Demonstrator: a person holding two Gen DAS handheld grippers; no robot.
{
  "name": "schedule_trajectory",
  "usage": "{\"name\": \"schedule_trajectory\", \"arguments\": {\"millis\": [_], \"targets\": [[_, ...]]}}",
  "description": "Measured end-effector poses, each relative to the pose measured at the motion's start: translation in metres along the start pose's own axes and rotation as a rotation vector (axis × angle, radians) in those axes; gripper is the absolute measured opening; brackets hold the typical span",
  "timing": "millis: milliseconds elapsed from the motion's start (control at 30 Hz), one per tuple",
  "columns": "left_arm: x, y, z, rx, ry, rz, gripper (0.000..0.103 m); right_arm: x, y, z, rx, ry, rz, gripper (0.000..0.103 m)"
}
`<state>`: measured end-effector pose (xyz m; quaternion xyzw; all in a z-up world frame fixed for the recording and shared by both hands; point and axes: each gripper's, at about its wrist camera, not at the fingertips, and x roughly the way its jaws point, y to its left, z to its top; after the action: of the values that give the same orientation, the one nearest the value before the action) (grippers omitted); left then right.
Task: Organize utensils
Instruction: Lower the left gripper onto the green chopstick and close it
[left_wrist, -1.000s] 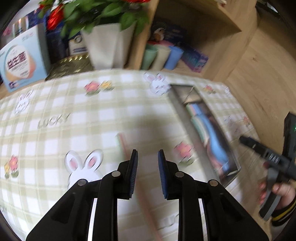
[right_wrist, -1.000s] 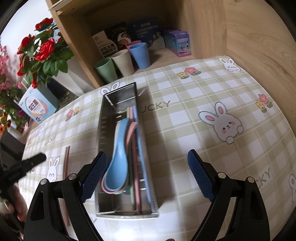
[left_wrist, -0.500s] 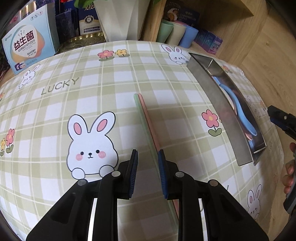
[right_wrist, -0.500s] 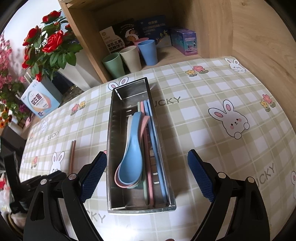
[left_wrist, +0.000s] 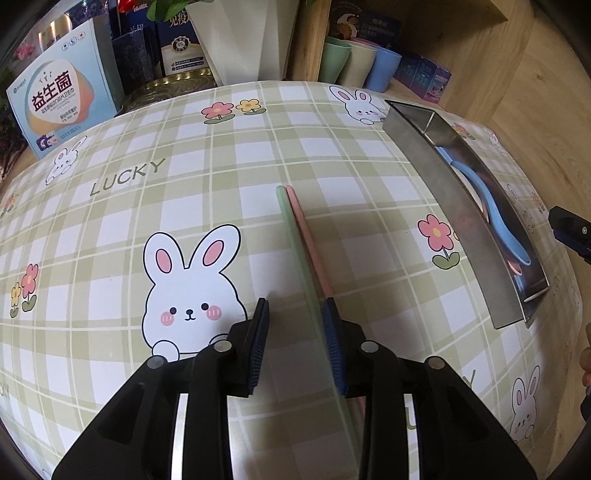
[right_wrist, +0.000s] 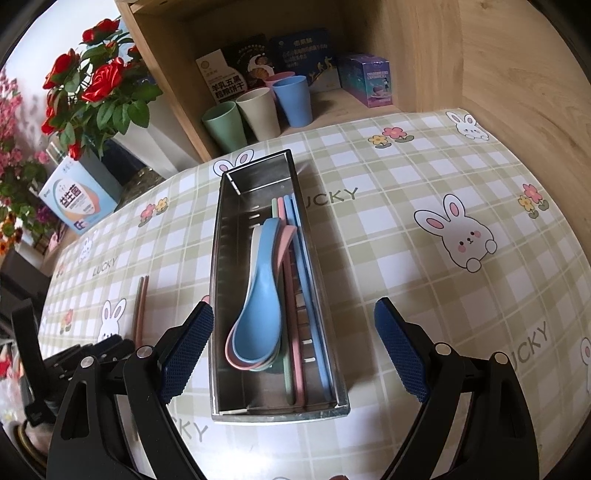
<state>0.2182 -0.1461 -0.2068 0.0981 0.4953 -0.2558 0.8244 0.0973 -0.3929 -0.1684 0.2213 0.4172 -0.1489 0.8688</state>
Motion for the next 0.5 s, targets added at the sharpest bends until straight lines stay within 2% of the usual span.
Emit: {"name": "schedule_trajectory", "arguments": {"millis": [300, 367, 400, 433, 500], "targets": [[0.005, -0.005, 0.004, 0.013, -0.007, 0.039, 0.031, -0.001, 0.003, -0.002, -0.010, 0.003, -0.007, 0.086], [0.005, -0.004, 0.004, 0.009, -0.010, 0.044, 0.024, -0.001, 0.003, -0.002, -0.012, 0.004, -0.012, 0.086], [0.005, -0.003, 0.004, 0.006, -0.012, 0.049, 0.018, -0.002, 0.004, -0.002, -0.013, 0.005, -0.013, 0.086], [0.005, -0.001, 0.004, -0.002, -0.013, 0.048, 0.007, -0.002, 0.004, -0.003, -0.015, 0.005, -0.014, 0.086], [0.004, 0.007, 0.004, -0.036, -0.009, 0.018, 0.006, -0.003, 0.007, -0.003, -0.022, 0.006, -0.017, 0.086]]}}
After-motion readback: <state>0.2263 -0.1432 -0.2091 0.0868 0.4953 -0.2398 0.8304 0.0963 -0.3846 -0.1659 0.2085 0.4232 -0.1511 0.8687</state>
